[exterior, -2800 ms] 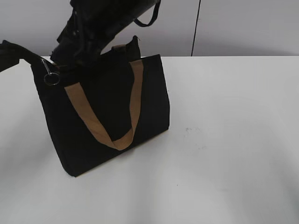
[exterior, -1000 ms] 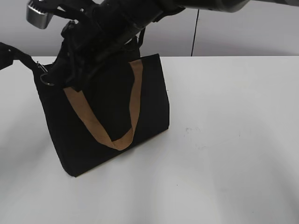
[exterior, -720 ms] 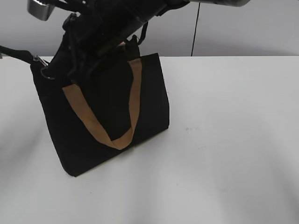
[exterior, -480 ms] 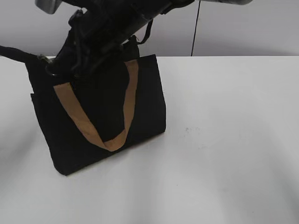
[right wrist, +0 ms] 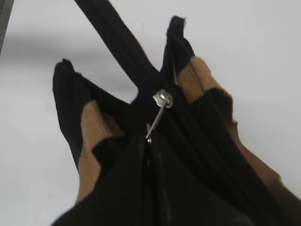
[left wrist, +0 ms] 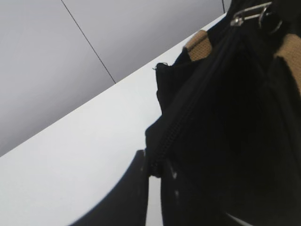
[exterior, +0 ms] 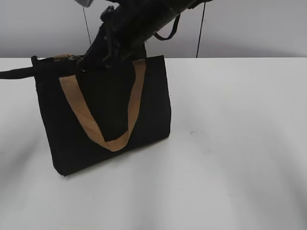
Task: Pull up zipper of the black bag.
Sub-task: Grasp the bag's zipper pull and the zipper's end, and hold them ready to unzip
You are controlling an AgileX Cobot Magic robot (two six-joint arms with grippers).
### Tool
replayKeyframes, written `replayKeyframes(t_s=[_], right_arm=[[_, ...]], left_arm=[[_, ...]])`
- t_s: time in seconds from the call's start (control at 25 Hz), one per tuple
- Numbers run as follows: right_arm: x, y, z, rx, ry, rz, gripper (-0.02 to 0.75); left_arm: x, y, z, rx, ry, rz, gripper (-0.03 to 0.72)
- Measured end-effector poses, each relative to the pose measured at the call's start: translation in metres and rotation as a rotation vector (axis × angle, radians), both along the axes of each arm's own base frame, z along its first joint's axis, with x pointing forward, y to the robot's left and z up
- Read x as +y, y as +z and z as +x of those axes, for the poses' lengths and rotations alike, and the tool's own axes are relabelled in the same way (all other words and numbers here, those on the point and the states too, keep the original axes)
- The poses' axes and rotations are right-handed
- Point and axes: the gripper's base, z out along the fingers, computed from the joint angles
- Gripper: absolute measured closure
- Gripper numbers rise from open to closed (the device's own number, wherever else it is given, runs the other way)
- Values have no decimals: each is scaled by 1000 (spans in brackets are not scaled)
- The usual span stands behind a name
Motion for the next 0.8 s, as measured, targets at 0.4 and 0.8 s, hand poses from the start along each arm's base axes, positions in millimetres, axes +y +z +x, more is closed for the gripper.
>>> replayKeyframes(t_s=[0.4,0.8], right_arm=[[-43,-3,26,6,-75,-46,738],[-88,0,42,60,-173,-90,738]], left_arm=[[6,-9,-2,33,66,25,655],[3,-8,-3,28,34,7,655]])
